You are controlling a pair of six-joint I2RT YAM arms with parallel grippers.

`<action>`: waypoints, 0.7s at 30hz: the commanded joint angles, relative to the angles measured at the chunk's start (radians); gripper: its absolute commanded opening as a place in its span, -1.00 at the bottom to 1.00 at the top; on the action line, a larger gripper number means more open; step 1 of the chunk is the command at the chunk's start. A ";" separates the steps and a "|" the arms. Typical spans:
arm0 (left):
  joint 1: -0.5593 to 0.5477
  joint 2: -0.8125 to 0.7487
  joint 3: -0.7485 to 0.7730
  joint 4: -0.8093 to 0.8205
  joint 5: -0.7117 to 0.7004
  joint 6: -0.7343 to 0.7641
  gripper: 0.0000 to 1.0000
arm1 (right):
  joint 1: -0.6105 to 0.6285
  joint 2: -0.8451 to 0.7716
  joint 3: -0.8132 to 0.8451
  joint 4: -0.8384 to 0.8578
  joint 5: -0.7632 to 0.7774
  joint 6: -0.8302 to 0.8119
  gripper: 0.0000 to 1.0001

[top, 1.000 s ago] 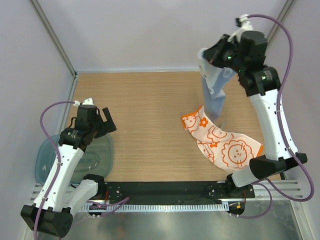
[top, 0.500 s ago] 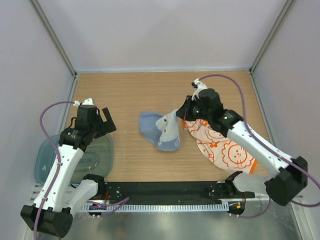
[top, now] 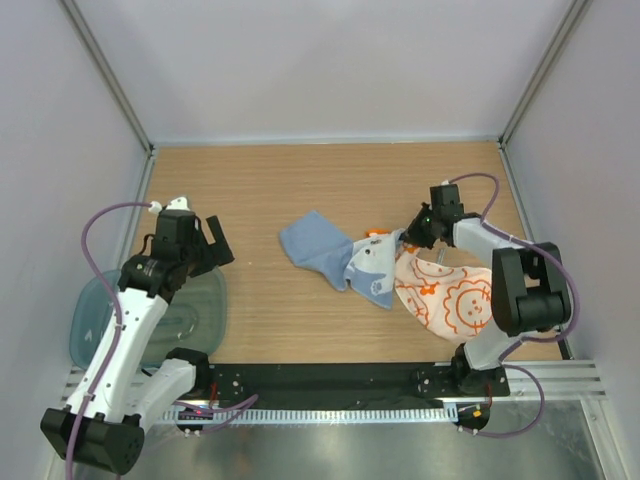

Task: Roll the towels
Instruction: Move the towel to the center of the board

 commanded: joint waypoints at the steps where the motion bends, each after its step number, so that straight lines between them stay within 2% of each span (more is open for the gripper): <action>1: -0.005 0.004 0.006 -0.004 -0.012 -0.001 0.87 | -0.063 0.095 -0.039 0.046 -0.057 0.026 -0.98; 6: -0.005 0.004 0.003 -0.001 -0.009 -0.003 0.87 | -0.261 0.134 -0.123 0.104 -0.088 0.058 -0.98; 11: -0.005 0.024 0.003 0.004 0.010 0.003 0.87 | -0.529 0.120 -0.100 0.094 -0.068 0.083 -0.98; 14: -0.005 0.038 0.004 0.004 0.018 0.005 0.87 | -0.607 0.073 -0.055 0.074 0.010 0.130 -0.98; 19: -0.005 0.067 0.006 0.012 0.040 0.010 0.87 | -0.565 -0.116 0.154 -0.081 0.284 0.108 -0.98; 21: -0.005 0.079 0.008 0.010 0.041 0.011 0.87 | -0.519 -0.136 0.298 -0.110 0.305 0.060 -0.98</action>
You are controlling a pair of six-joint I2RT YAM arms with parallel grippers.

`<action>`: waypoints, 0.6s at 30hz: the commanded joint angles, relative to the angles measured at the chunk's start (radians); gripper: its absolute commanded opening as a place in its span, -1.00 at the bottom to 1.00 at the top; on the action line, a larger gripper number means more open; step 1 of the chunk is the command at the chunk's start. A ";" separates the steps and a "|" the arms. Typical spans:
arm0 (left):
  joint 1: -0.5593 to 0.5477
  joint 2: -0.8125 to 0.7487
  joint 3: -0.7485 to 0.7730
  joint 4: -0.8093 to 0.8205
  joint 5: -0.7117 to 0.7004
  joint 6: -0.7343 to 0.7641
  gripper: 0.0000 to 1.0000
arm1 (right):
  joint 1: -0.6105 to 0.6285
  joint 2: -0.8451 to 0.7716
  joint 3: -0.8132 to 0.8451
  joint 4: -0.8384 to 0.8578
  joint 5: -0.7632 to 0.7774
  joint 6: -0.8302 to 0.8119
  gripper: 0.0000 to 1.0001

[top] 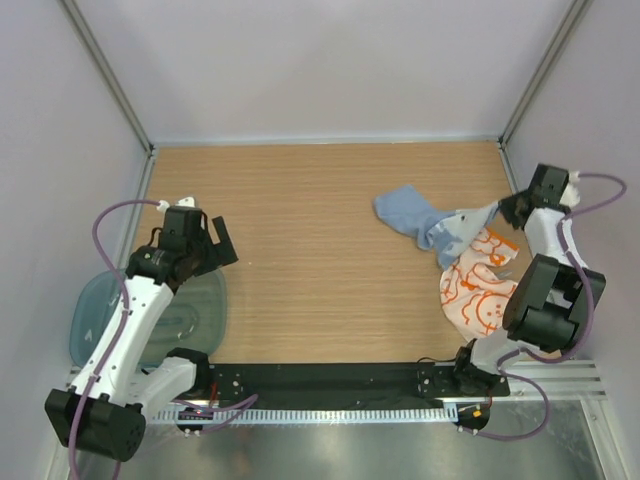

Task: Roll the towels
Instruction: Move the towel to the center of the board

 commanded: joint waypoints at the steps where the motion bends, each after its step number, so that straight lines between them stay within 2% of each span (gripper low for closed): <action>1: -0.005 0.012 0.009 0.016 0.019 0.010 0.87 | 0.077 -0.111 0.262 -0.061 0.140 -0.064 -0.98; 3: -0.005 0.012 0.011 0.014 0.019 0.010 0.87 | 0.124 -0.088 0.413 -0.064 0.048 -0.123 -0.98; 5: -0.005 0.006 0.006 0.014 0.013 0.009 0.87 | 0.167 -0.036 0.553 -0.090 -0.146 -0.169 -0.98; 7: -0.005 0.003 0.008 0.014 0.008 0.009 0.87 | 0.248 0.033 0.632 -0.153 -0.262 -0.212 -0.98; 8: -0.005 0.003 0.008 0.014 0.004 0.009 0.87 | 0.285 0.053 0.699 -0.179 -0.375 -0.228 -0.98; 11: -0.005 0.006 0.008 0.011 -0.005 0.006 0.87 | 0.431 0.107 0.778 -0.265 -0.527 -0.284 -0.98; 13: -0.005 0.008 0.011 0.009 -0.009 0.006 0.87 | 0.559 0.110 0.836 -0.321 -0.579 -0.344 -0.98; 16: -0.005 0.006 0.009 0.006 -0.018 0.004 0.87 | 0.664 0.083 0.893 -0.365 -0.656 -0.366 -0.98; 18: -0.005 0.001 0.011 0.005 -0.025 0.003 0.87 | 0.678 0.026 0.886 -0.314 -0.696 -0.329 -0.98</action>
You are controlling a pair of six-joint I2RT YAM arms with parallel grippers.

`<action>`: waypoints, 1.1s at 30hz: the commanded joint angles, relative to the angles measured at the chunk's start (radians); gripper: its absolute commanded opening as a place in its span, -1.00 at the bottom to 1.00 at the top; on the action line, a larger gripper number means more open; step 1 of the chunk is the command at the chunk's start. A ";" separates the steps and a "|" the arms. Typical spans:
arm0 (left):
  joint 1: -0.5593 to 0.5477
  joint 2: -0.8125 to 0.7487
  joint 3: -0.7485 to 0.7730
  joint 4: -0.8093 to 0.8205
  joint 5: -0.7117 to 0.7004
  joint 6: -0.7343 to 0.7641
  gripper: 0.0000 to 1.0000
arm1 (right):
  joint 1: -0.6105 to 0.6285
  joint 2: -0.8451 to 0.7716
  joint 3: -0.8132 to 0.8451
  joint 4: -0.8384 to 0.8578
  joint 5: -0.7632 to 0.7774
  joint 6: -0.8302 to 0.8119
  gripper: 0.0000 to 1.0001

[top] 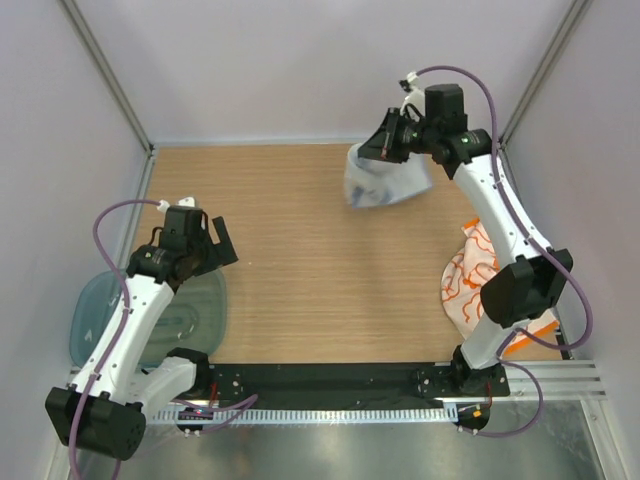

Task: Roll the towels
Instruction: Move the towel to the center of the board

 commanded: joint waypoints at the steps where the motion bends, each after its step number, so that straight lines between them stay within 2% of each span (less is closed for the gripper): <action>1: -0.005 -0.016 0.009 0.004 -0.025 0.003 0.87 | 0.022 -0.133 0.051 0.003 -0.165 0.010 -0.98; 4: -0.005 -0.015 0.012 0.005 -0.031 0.003 0.87 | 0.022 -0.202 0.046 -0.004 -0.089 -0.020 -0.98; 6: -0.005 -0.007 0.021 -0.001 -0.043 0.002 0.87 | 0.022 -0.242 0.023 -0.026 0.015 -0.043 -0.98; 9: -0.005 -0.004 0.027 -0.010 -0.056 0.003 0.88 | 0.012 -0.265 -0.067 -0.052 0.043 -0.073 -0.98; 13: -0.005 -0.007 0.031 -0.010 -0.057 -0.002 0.87 | 0.013 -0.304 -0.367 -0.026 0.031 -0.065 -0.98; 15: -0.005 -0.005 0.032 -0.012 -0.057 -0.002 0.87 | 0.012 -0.325 -0.548 0.000 0.059 -0.057 -0.24; 16: -0.005 -0.004 0.035 -0.012 -0.056 -0.005 0.87 | 0.012 -0.346 -0.608 0.017 0.115 -0.048 0.06; 17: -0.005 -0.002 0.037 -0.012 -0.053 -0.005 0.87 | 0.012 -0.351 -0.654 0.013 0.170 -0.039 0.55; 18: -0.005 0.002 0.037 -0.010 -0.048 -0.006 0.87 | 0.012 -0.348 -0.711 0.004 0.225 -0.027 0.81; 22: -0.008 0.037 0.041 0.004 -0.019 -0.034 0.83 | 0.013 -0.336 -0.761 -0.016 0.316 -0.024 0.87; 25: -0.071 0.070 0.054 0.002 -0.042 -0.078 0.77 | 0.024 -0.356 -0.744 -0.038 0.410 -0.028 0.88; 29: -0.310 0.151 0.081 -0.033 -0.148 -0.187 0.77 | 0.065 -0.370 -0.724 -0.017 0.441 -0.065 0.88; 33: -0.445 0.223 0.090 -0.035 -0.177 -0.340 0.77 | 0.174 -0.258 -0.631 0.011 0.356 -0.120 0.83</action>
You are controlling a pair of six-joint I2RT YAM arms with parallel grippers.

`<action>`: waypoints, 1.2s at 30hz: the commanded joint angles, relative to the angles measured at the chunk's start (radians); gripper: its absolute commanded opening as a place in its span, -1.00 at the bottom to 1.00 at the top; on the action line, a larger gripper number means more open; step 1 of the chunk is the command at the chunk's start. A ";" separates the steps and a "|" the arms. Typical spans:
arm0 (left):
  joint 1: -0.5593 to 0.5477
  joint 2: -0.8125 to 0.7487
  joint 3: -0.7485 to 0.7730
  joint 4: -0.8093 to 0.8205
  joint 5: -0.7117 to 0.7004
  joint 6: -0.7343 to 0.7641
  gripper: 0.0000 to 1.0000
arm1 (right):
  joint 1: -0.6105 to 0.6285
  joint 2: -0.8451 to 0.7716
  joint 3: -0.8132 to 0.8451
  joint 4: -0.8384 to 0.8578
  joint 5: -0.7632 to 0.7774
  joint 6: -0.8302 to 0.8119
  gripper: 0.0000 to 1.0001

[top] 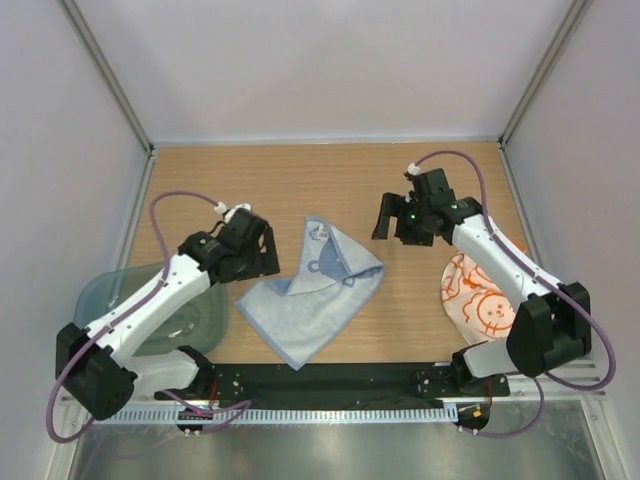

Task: Roll the towels
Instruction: Flatten the towel

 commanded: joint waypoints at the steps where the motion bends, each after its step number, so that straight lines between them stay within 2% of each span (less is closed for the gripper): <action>1: -0.102 0.047 0.026 -0.004 -0.062 -0.157 0.77 | 0.112 0.102 0.125 0.063 -0.025 -0.066 0.82; 3: -0.163 0.085 0.019 0.011 -0.074 -0.179 0.77 | 0.181 0.223 0.229 0.071 -0.025 -0.098 0.79; 6: -0.193 0.111 -0.005 0.036 -0.105 -0.200 0.76 | 0.221 0.364 0.392 0.057 -0.020 -0.112 0.78; 7: -0.193 0.111 -0.026 0.049 -0.100 -0.211 0.75 | 0.230 0.458 0.434 0.036 0.006 -0.116 0.77; 10: -0.209 0.087 -0.086 0.082 -0.086 -0.242 0.72 | 0.279 0.607 0.596 -0.026 0.102 -0.149 0.74; 15: -0.231 -0.011 -0.195 0.137 -0.074 -0.309 0.64 | 0.304 0.782 0.806 -0.116 0.220 -0.179 0.61; 19: -0.231 -0.059 -0.235 0.148 -0.074 -0.312 0.64 | 0.304 0.865 0.877 -0.164 0.273 -0.202 0.48; 22: -0.231 -0.056 -0.226 0.129 -0.082 -0.296 0.64 | 0.305 0.899 0.886 -0.172 0.291 -0.204 0.23; 23: -0.231 -0.053 -0.223 0.128 -0.083 -0.293 0.64 | 0.305 0.906 0.883 -0.172 0.300 -0.205 -0.06; 28: -0.231 -0.061 -0.225 0.122 -0.091 -0.283 0.63 | 0.304 0.911 0.877 -0.168 0.337 -0.218 -0.59; 29: -0.231 -0.061 -0.226 0.122 -0.092 -0.282 0.63 | 0.304 0.910 0.882 -0.175 0.346 -0.224 -0.82; 30: -0.231 -0.065 -0.228 0.120 -0.094 -0.279 0.63 | 0.301 0.911 0.882 -0.179 0.360 -0.227 -0.92; 33: -0.231 -0.073 -0.234 0.119 -0.095 -0.280 0.62 | 0.252 0.870 0.845 -0.172 0.362 -0.219 -0.98; 35: -0.231 -0.071 -0.232 0.119 -0.094 -0.277 0.61 | 0.203 0.810 0.787 -0.132 0.275 -0.204 -0.98; 36: -0.231 -0.065 -0.231 0.117 -0.094 -0.276 0.61 | 0.134 0.790 0.767 -0.118 0.244 -0.187 -0.98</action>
